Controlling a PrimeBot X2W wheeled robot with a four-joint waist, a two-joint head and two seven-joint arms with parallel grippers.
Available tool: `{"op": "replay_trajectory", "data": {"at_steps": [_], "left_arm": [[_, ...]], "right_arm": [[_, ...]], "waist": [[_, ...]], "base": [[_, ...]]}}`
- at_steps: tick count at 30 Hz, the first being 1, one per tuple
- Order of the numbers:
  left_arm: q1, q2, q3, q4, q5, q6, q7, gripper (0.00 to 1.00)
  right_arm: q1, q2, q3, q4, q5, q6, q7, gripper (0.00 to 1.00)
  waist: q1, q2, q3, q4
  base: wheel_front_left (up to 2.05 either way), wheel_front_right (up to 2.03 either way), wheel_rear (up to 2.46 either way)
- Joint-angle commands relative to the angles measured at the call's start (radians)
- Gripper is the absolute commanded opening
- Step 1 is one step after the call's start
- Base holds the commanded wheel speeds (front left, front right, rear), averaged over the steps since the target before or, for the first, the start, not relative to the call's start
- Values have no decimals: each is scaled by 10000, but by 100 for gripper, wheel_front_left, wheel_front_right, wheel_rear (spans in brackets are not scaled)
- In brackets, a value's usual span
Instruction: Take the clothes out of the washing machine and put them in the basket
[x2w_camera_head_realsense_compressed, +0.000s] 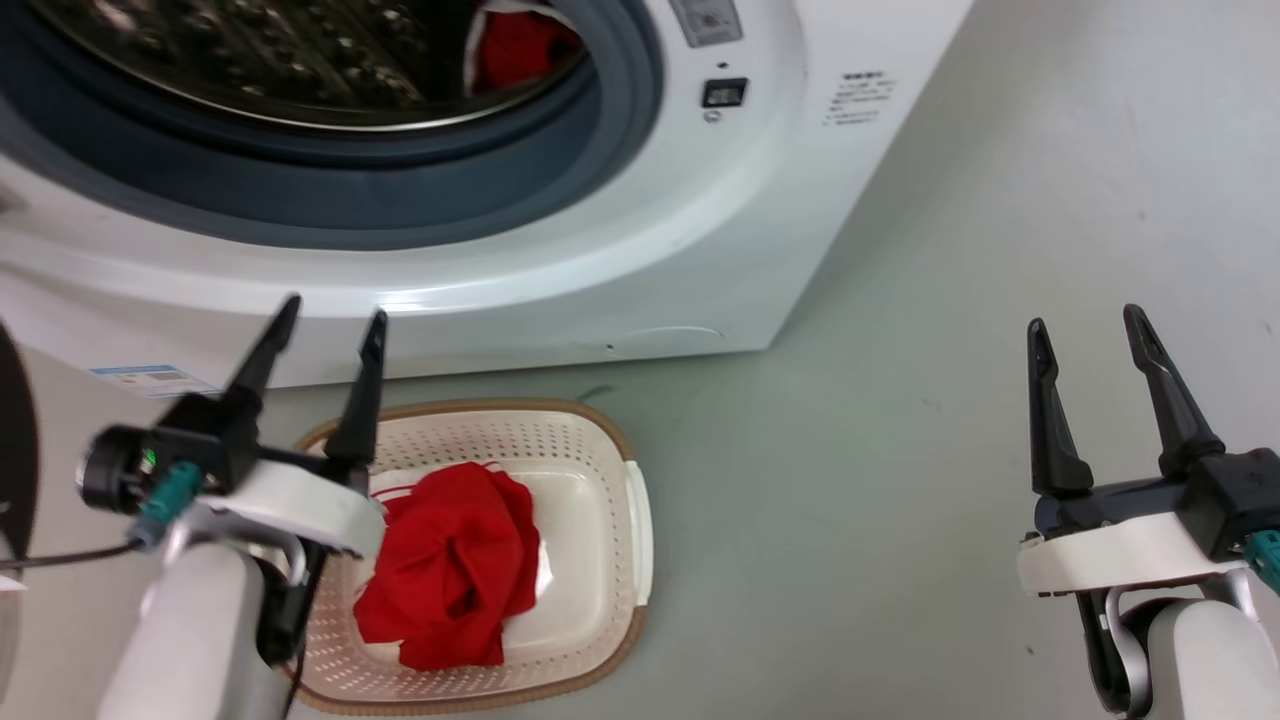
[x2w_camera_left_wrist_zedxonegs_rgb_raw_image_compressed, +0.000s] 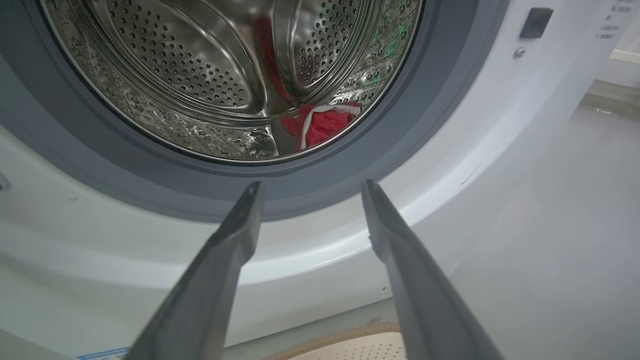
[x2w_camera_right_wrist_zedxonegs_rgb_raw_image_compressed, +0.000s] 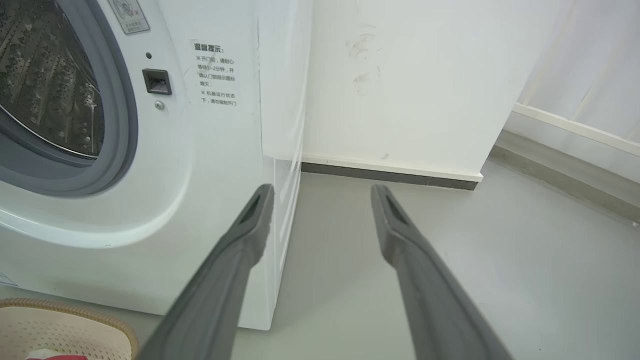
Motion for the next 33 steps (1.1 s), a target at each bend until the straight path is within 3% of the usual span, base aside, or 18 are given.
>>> {"op": "replay_trajectory", "data": {"at_steps": [1, 10, 13, 14, 16, 21, 29, 33], "left_arm": [[-303, 121, 71, -126, -36, 19, -27, 100], [-3259, 1287, -621, -301, -696, 18, 1349, 100], [-4529, 1599, -784, 4, -1410, 18, 2287, 100], [-5988, 2063, -1054, 510, -2015, 18, 3434, 100], [-6865, 2337, -1314, 940, -2492, 18, 4261, 100], [-9003, 2694, -1574, 1859, -3923, 18, 6272, 100], [-11653, 3097, -2338, 3005, -3824, 18, 7622, 100], [-12588, 3032, -2518, 3912, -3736, 53, 8242, 100]], "right_arm": [[-60, 1, 18, -2, 134, -10, -24, 100], [-365, 1, 236, -140, 398, -10, -26, 100], [-516, -1, 275, -217, 518, -10, -24, 100], [-731, 1, 350, -307, 673, -10, -26, 100], [-805, 3, 477, -335, 816, -10, -24, 100], [-897, 3, 671, -376, 1253, -10, -24, 100], [-950, 7, 1305, -407, 1650, -10, -24, 100], [-934, 10, 1571, -465, 1838, -10, -24, 100]], "waist": [[2, -1, 335, -336], [2, -1, 1703, -861], [2, -1, 2232, -1095], [2, -1, 2840, -1413], [2, -1, 3238, -1659], [2, -1, 4114, -2255], [2, -1, 4936, -2936], [2, -1, 5164, -3294]], "base": [[0, 0, 0], [0, 0, 0], [0, 0, 0], [0, 0, 0], [0, 0, 0], [0, 0, 0], [0, 0, 0], [0, 0, 0]]}}
